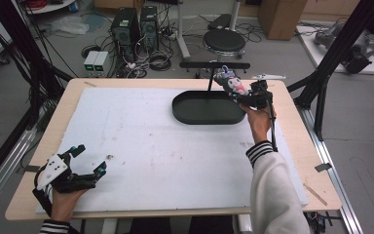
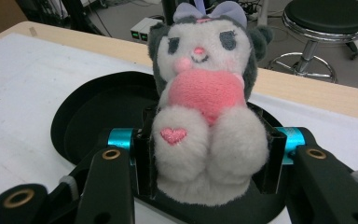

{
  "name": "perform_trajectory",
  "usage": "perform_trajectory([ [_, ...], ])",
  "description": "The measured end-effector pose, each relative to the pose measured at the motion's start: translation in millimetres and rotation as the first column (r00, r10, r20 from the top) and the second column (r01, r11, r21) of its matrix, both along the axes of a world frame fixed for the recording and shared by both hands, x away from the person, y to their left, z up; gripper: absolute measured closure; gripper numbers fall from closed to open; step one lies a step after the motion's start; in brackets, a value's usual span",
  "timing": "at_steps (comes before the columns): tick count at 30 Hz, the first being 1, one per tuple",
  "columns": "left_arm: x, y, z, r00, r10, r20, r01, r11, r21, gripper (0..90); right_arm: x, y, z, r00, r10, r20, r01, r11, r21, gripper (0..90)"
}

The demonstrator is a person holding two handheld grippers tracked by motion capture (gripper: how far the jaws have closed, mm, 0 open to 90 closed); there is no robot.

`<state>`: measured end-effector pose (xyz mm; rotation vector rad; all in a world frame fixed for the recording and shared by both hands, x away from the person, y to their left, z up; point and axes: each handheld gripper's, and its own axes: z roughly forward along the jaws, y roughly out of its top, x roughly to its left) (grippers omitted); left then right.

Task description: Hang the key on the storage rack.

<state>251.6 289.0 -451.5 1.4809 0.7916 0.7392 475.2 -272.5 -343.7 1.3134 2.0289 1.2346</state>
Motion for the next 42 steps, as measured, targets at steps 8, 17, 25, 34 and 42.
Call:
perform_trajectory([
  [8, 0.4, -0.1, 0.1, 1.0, -0.002, -0.002, 0.002, 1.0, 0.0, 1.7, 9.1, 4.4, -2.7, 0.9999, -0.012, -0.008, 0.012, 1.0, 0.008, 53.1],
  [17, 0.4, -0.2, 0.1, 1.0, 0.002, -0.005, -0.002, 1.0, -0.001, 1.7, 14.7, 7.5, -9.0, 0.9996, -0.021, -0.019, 0.021, 1.0, 0.008, 52.5],
  [25, 0.6, 0.1, 0.1, 1.0, 0.0, -0.006, 0.0, 1.0, -0.002, 1.7, 18.3, 16.9, -14.4, 0.998, -0.062, -0.013, 0.06, 0.993, -0.103, 0.5],
  [34, 0.7, 0.2, 0.1, 1.0, 0.0, -0.008, 0.0, 1.0, -0.003, 1.7, -20.9, 12.7, 8.7, 0.9894, 0.106, 0.1, -0.1, 0.993, -0.067, 0.4],
  [42, -0.3, 0.2, -0.2, 1.0, 0.002, 0.003, -0.002, 1.0, -0.007, 1.7, -81.6, -11.1, 3.0, 0.9458, 0.244, 0.214, -0.245, 0.969, -0.023, 0.3],
])
